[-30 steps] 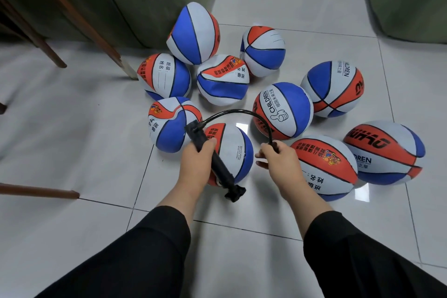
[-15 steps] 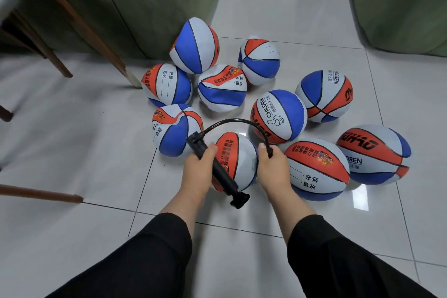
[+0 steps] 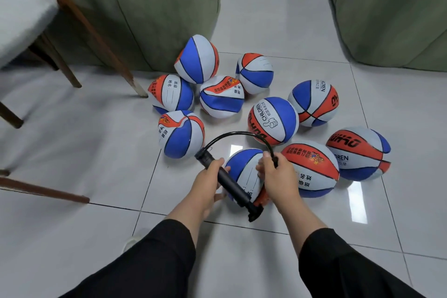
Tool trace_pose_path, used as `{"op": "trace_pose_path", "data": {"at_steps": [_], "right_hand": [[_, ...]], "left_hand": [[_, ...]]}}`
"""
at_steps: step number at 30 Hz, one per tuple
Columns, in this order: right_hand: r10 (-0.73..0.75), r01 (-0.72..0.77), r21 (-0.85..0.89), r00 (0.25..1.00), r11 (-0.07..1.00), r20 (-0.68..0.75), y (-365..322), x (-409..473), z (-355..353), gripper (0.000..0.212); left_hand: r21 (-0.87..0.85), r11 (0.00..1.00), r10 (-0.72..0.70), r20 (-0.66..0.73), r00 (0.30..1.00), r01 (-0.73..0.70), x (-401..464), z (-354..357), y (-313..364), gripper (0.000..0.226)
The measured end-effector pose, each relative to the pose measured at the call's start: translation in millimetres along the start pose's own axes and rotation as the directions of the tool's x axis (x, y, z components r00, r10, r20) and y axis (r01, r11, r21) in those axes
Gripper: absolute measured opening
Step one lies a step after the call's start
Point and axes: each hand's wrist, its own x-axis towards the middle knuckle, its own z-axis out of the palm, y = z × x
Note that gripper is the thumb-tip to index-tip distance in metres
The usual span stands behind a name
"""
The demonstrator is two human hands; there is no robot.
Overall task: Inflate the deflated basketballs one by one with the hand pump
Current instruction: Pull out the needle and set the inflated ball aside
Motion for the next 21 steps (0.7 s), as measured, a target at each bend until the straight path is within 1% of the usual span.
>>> {"op": "trace_pose_path", "data": {"at_steps": [3,7,10,11,14,16,17,18,19,21], "right_hand": [[0.007,-0.006,0.035,1.000,0.999,-0.025,1.2,-3.7,-6.7,0.027],[-0.018,0.016,-0.059,0.999,0.998,-0.036,-0.1,-3.6,-11.7,0.031],[-0.031,0.025,-0.088,0.998,0.996,-0.062,-7.6,-7.3,-14.6,0.034],[-0.038,0.029,-0.125,0.997,0.992,-0.070,-10.4,-8.4,-15.4,0.036],[-0.014,-0.012,-0.307,0.996,0.952,-0.084,-22.5,-14.2,-13.9,0.046],[-0.009,-0.002,-0.390,1.000,0.921,-0.028,-30.0,-17.0,-11.1,0.051],[-0.006,0.011,-0.404,1.000,0.915,0.015,-36.6,-18.8,-9.1,0.051],[0.007,0.015,-0.381,0.998,0.924,0.055,-42.4,-18.9,-8.2,0.048],[0.023,0.007,-0.313,0.995,0.950,0.092,-50.4,-20.7,-6.3,0.043],[0.066,-0.050,-0.104,0.985,0.993,0.159,-71.3,-31.3,-3.9,0.035]], "left_hand": [[0.029,1.000,0.003,0.003,1.000,-0.003,-3.1,-0.5,3.4,0.032],[0.031,0.999,-0.035,0.033,0.999,0.034,-7.5,1.8,8.5,0.033],[0.045,0.998,-0.055,0.054,0.997,0.053,-10.5,-0.9,12.6,0.035],[0.059,0.997,-0.042,0.046,0.998,0.039,-10.5,-2.8,13.4,0.036],[0.070,0.997,0.030,0.027,0.999,-0.032,-12.5,-10.0,18.7,0.038],[0.059,0.996,0.067,0.040,0.997,-0.069,-17.4,-14.3,26.2,0.040],[0.042,0.996,0.083,0.036,0.996,-0.084,-21.7,-16.7,31.8,0.041],[0.013,0.996,0.091,0.021,0.996,-0.091,-25.2,-17.0,37.3,0.041],[-0.020,0.995,0.100,-0.002,0.995,-0.100,-29.8,-20.3,43.2,0.043],[-0.063,0.991,0.113,-0.041,0.993,-0.116,-39.6,-28.5,54.0,0.043]]}}
